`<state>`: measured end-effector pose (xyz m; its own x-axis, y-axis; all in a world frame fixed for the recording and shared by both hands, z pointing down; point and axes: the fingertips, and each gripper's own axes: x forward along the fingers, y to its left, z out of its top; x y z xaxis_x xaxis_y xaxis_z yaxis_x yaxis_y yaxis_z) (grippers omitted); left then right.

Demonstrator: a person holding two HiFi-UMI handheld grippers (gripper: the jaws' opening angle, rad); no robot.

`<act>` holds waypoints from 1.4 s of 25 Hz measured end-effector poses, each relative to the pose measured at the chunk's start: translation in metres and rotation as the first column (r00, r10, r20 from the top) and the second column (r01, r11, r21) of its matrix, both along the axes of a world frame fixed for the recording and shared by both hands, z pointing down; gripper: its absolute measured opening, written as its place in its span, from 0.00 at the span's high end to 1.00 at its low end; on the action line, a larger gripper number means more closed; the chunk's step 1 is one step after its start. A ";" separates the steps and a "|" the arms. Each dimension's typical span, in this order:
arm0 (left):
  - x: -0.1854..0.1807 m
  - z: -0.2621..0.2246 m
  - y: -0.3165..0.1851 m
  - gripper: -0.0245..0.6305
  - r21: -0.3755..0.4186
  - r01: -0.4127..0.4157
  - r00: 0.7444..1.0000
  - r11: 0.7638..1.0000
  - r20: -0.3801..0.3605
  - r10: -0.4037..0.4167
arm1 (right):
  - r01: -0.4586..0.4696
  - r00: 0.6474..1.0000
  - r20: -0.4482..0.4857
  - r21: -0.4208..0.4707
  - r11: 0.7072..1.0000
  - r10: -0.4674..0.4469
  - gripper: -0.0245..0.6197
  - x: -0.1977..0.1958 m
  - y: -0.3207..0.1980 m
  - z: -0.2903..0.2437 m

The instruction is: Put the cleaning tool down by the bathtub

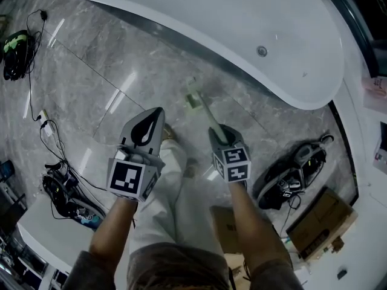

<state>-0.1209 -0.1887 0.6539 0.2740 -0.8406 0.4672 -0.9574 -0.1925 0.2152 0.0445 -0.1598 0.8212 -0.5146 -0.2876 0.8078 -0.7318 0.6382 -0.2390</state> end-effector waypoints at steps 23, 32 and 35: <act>-0.015 0.031 -0.005 0.96 -0.026 -0.003 1.000 1.000 -0.021 0.002 | 0.004 0.981 -0.186 -0.228 0.974 -0.047 0.80 -0.017 -0.002 0.124; -0.023 0.040 -0.004 0.96 -0.044 -0.007 1.000 0.999 -0.026 0.006 | 0.047 0.964 -0.237 -0.300 0.953 -0.122 0.80 -0.032 -0.006 0.143; -0.027 0.044 -0.003 0.96 -0.050 -0.004 1.000 0.999 -0.027 0.002 | 0.059 0.954 -0.259 -0.326 0.944 -0.149 0.80 -0.033 -0.006 0.149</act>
<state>-0.1477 -0.1914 0.6974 0.2896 -0.8154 0.5013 -0.9506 -0.1838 0.2501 0.0119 -0.1659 0.9702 -0.2714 0.0442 0.9615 -0.7308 0.6407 -0.2357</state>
